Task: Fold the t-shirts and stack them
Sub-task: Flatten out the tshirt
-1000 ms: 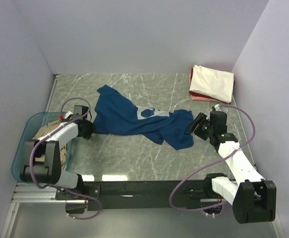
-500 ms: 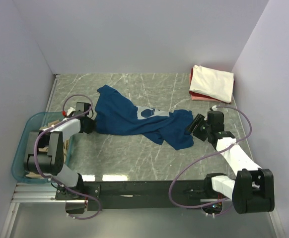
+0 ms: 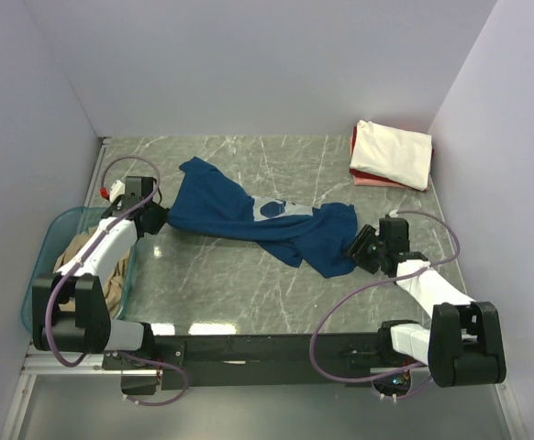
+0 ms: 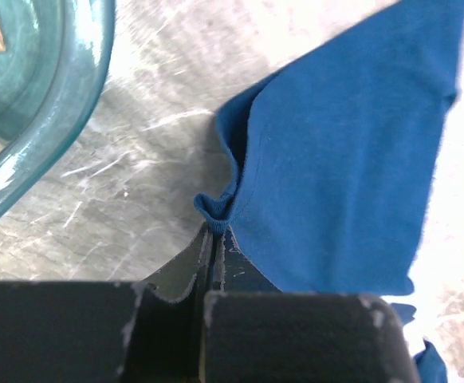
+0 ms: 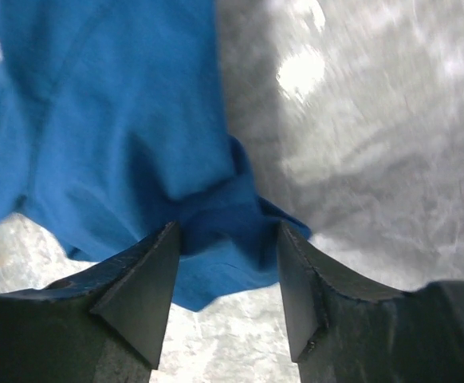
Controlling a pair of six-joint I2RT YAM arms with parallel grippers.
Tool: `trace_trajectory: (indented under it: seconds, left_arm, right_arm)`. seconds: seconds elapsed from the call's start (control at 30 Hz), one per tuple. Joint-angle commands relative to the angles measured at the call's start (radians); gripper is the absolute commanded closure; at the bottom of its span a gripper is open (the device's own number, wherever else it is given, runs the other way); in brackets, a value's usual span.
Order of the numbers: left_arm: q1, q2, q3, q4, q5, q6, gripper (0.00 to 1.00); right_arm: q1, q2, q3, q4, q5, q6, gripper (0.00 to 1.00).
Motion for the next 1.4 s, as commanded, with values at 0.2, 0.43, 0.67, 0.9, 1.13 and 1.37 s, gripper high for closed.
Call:
trace_trajectory:
  seconds: [0.2, 0.43, 0.67, 0.9, 1.13, 1.37]
  left_arm:
    - [0.01, -0.044, 0.074, -0.045, 0.012, 0.059, 0.99]
    - [0.013, -0.039, 0.1, -0.052, 0.021, 0.071, 0.99]
    - [0.027, -0.055, 0.155, -0.097, 0.023, 0.105, 0.99]
    - [0.036, -0.095, 0.197, -0.155, 0.003, 0.128, 0.99]
    - [0.045, -0.121, 0.198, -0.155, 0.004, 0.157, 0.99]
    - [0.045, -0.064, 0.194, -0.135, 0.05, 0.157, 0.99]
  right_arm:
    - [-0.003, -0.172, -0.105, 0.045, 0.012, 0.058, 0.44]
    - [0.002, -0.037, -0.064, 0.084, -0.066, 0.049, 0.75]
    - [0.005, -0.225, 0.073, -0.151, -0.105, 0.018, 1.0]
    - [0.003, -0.469, 0.284, -0.478, -0.16, -0.011, 1.0]
    - [0.005, -0.639, 0.242, -0.563, -0.31, 0.033, 0.8]
    - [0.005, -0.61, 0.165, -0.526, -0.212, 0.021, 0.37]
